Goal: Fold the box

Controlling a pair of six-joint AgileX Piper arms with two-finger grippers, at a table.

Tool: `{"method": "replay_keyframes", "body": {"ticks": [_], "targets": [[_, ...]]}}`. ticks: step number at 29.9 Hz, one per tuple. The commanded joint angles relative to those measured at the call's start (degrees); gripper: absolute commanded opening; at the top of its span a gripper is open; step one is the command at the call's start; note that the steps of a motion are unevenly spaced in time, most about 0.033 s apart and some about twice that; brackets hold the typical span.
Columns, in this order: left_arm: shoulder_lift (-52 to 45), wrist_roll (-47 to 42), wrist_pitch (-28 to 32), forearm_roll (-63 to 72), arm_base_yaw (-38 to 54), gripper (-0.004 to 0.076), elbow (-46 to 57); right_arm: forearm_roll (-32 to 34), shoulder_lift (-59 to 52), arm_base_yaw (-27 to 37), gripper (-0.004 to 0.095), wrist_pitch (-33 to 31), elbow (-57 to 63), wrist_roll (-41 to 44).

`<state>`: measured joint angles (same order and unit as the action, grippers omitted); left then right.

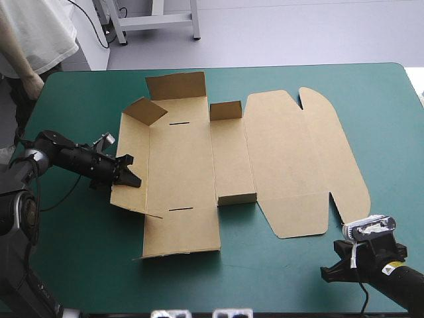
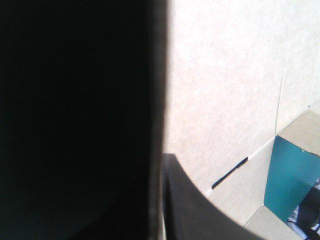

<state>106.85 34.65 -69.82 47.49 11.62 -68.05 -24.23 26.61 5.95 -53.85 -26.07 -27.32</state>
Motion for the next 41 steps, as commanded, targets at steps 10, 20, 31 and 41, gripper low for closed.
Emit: {"method": "replay_keyframes", "body": {"ticks": [10, 20, 31, 41], "targets": [[-8.04, -1.09, -3.91, -19.36, -12.68, -0.0008, -26.18, -1.57, 0.35, 0.01, -0.0020, 2.39, -1.54, -0.19], [-8.04, 2.35, -2.04, -38.99, -28.21, -0.0008, -44.21, -1.57, 0.35, 0.01, -0.0020, 2.39, -1.54, -0.19], [-5.71, 2.34, 10.24, -62.46, -43.63, -0.0008, -44.32, -1.65, 0.35, 0.01, -0.0020, 2.71, -1.54, -0.19], [-6.23, 3.70, 17.31, -67.21, -46.92, -0.0008, -35.72, -1.65, 0.35, 0.01, -0.0020, 4.16, -1.54, -0.19]]}}
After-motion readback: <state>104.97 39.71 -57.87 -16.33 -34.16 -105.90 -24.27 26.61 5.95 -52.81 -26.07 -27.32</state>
